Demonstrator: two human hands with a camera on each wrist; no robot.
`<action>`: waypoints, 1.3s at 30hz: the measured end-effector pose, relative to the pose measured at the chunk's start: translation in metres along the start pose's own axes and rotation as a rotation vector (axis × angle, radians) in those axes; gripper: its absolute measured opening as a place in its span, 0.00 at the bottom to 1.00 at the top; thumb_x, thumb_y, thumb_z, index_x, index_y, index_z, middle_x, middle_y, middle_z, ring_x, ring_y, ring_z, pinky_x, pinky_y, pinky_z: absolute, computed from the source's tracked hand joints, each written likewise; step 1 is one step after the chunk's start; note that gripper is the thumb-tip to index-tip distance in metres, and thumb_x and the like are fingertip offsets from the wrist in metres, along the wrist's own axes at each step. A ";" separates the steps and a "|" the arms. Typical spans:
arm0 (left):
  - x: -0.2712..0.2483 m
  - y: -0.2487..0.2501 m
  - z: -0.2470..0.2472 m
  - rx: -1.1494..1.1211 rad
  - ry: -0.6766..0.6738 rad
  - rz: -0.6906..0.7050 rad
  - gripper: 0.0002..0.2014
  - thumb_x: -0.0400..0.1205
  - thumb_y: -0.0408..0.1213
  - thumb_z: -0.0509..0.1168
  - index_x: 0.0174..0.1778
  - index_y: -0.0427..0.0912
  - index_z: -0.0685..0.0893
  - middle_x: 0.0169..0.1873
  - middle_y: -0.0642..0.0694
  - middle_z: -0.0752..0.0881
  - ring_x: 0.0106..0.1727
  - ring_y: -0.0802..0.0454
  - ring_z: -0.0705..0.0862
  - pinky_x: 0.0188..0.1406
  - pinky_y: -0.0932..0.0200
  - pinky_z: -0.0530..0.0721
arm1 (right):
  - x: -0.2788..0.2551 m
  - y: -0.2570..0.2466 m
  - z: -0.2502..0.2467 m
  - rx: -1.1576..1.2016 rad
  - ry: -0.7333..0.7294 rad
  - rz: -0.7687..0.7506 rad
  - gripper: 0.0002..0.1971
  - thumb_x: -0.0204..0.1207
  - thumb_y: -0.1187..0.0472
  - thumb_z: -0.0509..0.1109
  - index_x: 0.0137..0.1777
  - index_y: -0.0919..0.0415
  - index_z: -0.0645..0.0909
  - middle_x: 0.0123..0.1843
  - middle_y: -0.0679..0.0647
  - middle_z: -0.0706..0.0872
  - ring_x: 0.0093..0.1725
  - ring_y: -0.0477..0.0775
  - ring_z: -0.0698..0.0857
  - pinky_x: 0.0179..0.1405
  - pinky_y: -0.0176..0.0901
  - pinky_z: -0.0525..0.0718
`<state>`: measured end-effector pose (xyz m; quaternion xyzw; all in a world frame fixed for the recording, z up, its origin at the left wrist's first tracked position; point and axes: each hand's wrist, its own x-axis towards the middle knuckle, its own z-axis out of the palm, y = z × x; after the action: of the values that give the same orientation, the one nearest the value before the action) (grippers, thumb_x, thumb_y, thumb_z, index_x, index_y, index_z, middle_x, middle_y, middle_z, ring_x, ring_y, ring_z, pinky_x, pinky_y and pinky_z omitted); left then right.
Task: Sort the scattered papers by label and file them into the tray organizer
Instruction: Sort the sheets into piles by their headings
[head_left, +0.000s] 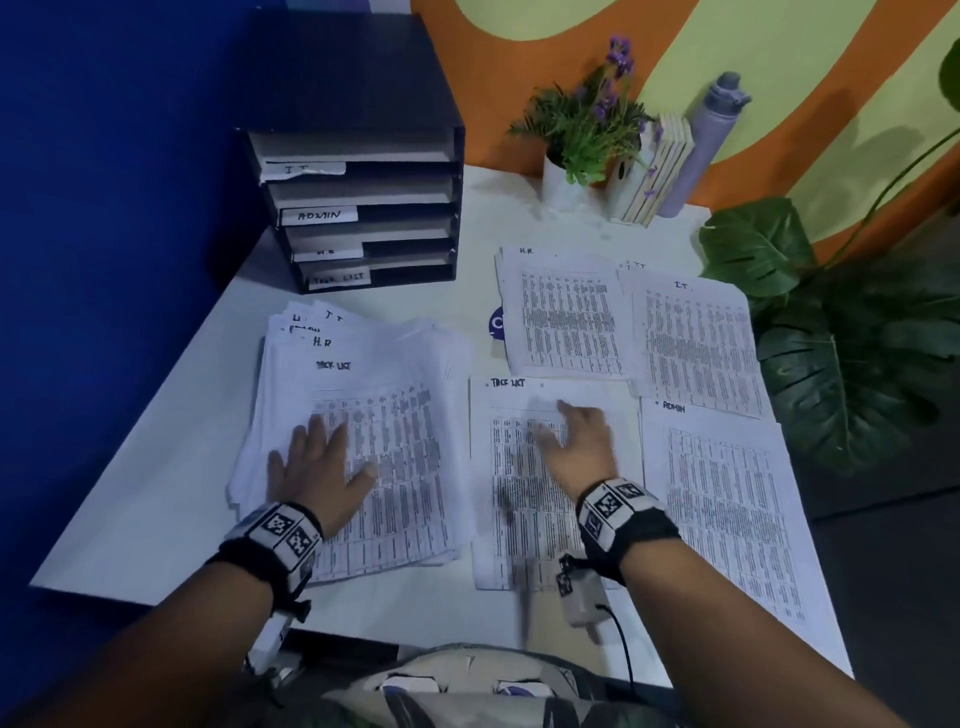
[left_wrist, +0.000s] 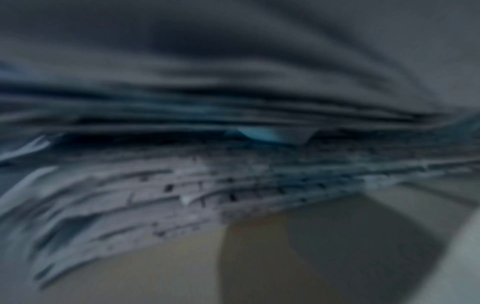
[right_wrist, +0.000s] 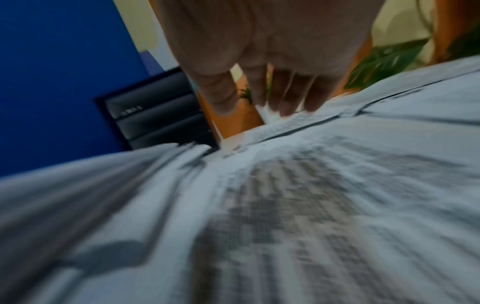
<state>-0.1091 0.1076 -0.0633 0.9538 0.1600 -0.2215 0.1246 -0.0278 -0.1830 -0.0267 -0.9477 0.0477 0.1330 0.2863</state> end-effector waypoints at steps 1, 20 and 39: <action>-0.002 0.001 0.002 0.002 -0.007 0.029 0.38 0.84 0.65 0.43 0.85 0.49 0.42 0.84 0.45 0.33 0.84 0.46 0.35 0.81 0.40 0.38 | -0.003 -0.015 0.002 0.125 -0.108 -0.035 0.29 0.82 0.47 0.63 0.80 0.57 0.67 0.74 0.57 0.69 0.73 0.57 0.73 0.70 0.46 0.70; 0.000 -0.012 -0.023 -1.017 0.098 -0.116 0.22 0.79 0.48 0.67 0.69 0.50 0.75 0.59 0.54 0.84 0.61 0.46 0.83 0.66 0.45 0.79 | -0.016 -0.019 0.028 0.702 -0.056 0.132 0.12 0.76 0.68 0.72 0.47 0.47 0.81 0.46 0.51 0.88 0.47 0.56 0.87 0.52 0.53 0.87; -0.018 0.000 -0.034 -1.010 0.282 -0.116 0.14 0.78 0.39 0.74 0.58 0.47 0.82 0.48 0.51 0.86 0.51 0.49 0.83 0.55 0.57 0.77 | -0.006 0.011 0.022 0.621 -0.041 0.090 0.20 0.66 0.48 0.75 0.52 0.59 0.79 0.52 0.66 0.87 0.52 0.67 0.87 0.54 0.65 0.86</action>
<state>-0.1114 0.1131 -0.0249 0.7850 0.3147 0.0072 0.5336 -0.0401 -0.1803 -0.0485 -0.8089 0.1221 0.1438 0.5568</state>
